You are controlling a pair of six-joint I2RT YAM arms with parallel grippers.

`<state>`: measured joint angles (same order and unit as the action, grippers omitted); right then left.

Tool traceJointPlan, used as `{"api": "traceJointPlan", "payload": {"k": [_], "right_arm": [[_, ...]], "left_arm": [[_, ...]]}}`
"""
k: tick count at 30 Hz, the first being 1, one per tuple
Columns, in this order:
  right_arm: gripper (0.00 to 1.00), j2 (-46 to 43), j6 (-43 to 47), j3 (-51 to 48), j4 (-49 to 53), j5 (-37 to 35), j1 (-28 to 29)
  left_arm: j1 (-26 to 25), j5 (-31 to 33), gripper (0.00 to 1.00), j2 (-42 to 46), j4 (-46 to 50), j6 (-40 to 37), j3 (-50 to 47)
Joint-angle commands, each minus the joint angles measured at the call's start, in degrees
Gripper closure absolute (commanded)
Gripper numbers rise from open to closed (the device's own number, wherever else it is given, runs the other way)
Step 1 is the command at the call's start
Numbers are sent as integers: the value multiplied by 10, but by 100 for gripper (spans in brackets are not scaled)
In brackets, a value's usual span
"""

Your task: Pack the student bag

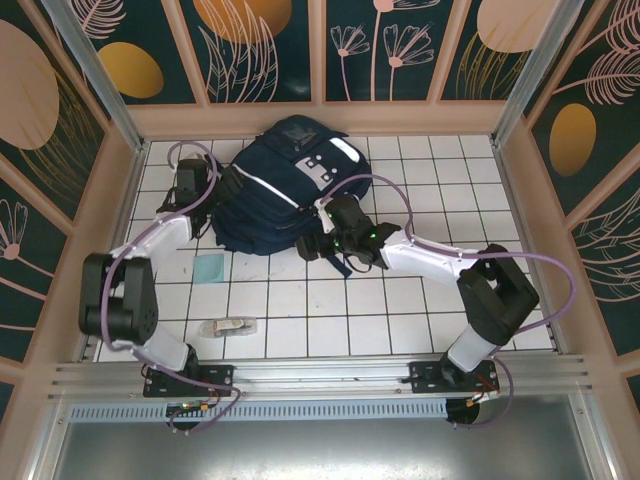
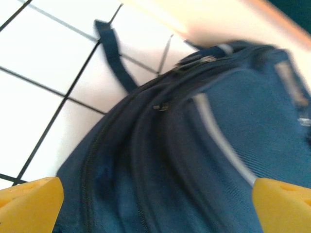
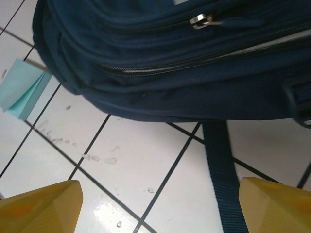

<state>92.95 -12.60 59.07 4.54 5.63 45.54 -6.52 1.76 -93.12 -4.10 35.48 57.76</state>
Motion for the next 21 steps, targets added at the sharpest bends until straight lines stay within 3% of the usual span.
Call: {"api": "traceJointPlan", "payload": {"k": [1,6,9,17,21], "right_arm": [[15,-21,-23,-12,-21,-28,-3],[15,-40,-25,-21,-22,-34,-17],[15,-59,-32,-21,-18,-27,-40],[15,-114,-53,-15,-5,-29,-104],[15,-129,-69,-19,-4,-48,-123]], "left_arm": [[-1,-11,2,-48,-33,1,26],[-6,-157,16,-70,-115,36,-17],[-34,-186,18,-41,-143,59,-67],[-201,-208,19,9,-210,177,-118],[-294,-210,19,16,-212,210,-94]]}}
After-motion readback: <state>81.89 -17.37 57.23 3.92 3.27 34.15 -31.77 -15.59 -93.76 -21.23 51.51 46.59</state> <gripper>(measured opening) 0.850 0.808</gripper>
